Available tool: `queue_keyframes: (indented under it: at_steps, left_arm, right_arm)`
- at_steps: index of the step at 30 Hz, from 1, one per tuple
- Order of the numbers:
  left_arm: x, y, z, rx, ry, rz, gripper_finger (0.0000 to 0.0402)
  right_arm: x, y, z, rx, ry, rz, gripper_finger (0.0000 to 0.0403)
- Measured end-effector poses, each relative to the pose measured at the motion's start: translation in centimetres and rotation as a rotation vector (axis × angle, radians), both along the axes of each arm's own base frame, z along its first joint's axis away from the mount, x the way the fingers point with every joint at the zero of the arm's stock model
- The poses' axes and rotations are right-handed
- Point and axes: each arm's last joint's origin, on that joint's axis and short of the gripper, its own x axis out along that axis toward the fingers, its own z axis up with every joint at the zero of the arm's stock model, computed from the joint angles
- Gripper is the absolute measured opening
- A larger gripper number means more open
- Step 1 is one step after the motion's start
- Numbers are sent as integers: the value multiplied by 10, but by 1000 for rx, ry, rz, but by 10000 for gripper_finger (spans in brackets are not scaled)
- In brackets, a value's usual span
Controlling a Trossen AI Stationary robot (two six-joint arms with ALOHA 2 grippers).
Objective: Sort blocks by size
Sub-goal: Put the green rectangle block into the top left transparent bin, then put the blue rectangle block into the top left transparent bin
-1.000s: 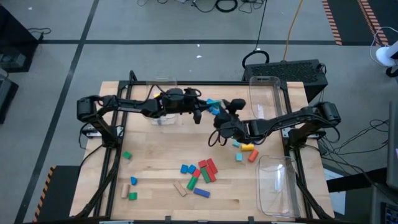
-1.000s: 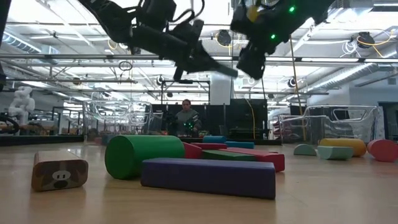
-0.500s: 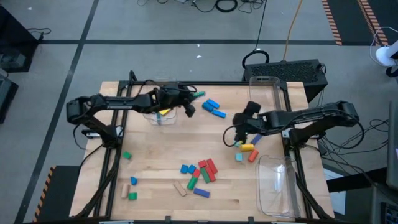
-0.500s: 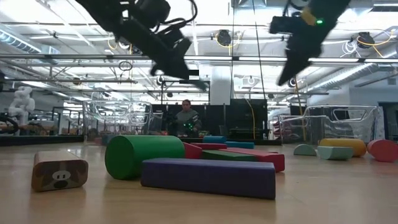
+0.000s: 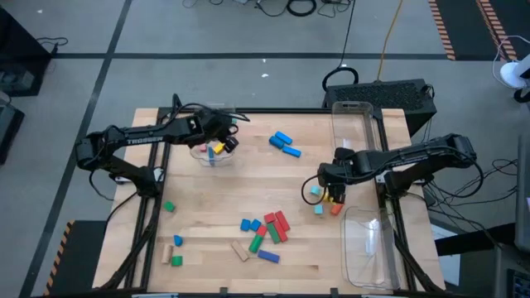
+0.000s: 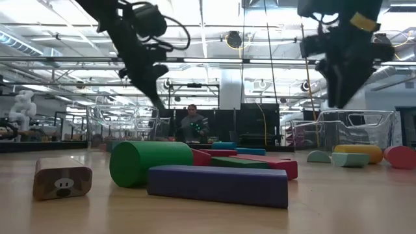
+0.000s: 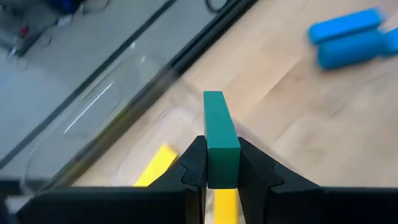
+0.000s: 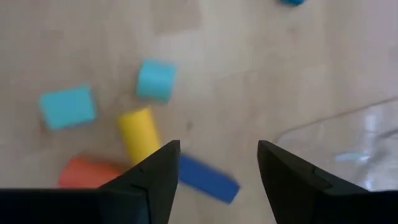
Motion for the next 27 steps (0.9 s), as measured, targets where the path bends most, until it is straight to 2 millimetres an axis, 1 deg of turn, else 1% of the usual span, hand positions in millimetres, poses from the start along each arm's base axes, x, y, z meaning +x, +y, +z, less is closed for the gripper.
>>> queue_keyframes:
  at_steps: [3, 7, 10, 13, 14, 19, 22, 24, 27]
  left_arm:
    - [-7, 5, -5, -31, 60, 26, 57]
    - [-14, 9, -8, -107, 86, 14, 57]
    - [-20, 10, -11, -161, 118, 11, 57]
    - [-25, 10, -13, -190, 161, 28, 58]
    - [-26, 10, -13, -194, 168, 31, 65]
    - [-27, 9, -14, -202, 184, 29, 141]
    - [-27, 10, -14, -194, 180, 33, 171]
    - [-27, 10, -13, -182, 182, 42, 179]
    - [-26, 9, -9, -139, 164, 51, 181]
  right_arm:
    - [-6, 1, -15, 50, 68, 35, 195]
    - [-17, 2, -39, 106, 140, 63, 195]
    - [-24, 2, -53, 137, 159, 72, 194]
    - [-22, 3, -53, 149, 145, 83, 194]
    - [-21, 3, -53, 150, 143, 89, 194]
    - [-22, 7, -53, 152, 144, 109, 194]
    - [-21, 7, -51, 151, 144, 108, 194]
    - [-19, 7, -48, 147, 131, 106, 194]
    - [-11, 6, -35, 134, 91, 108, 194]
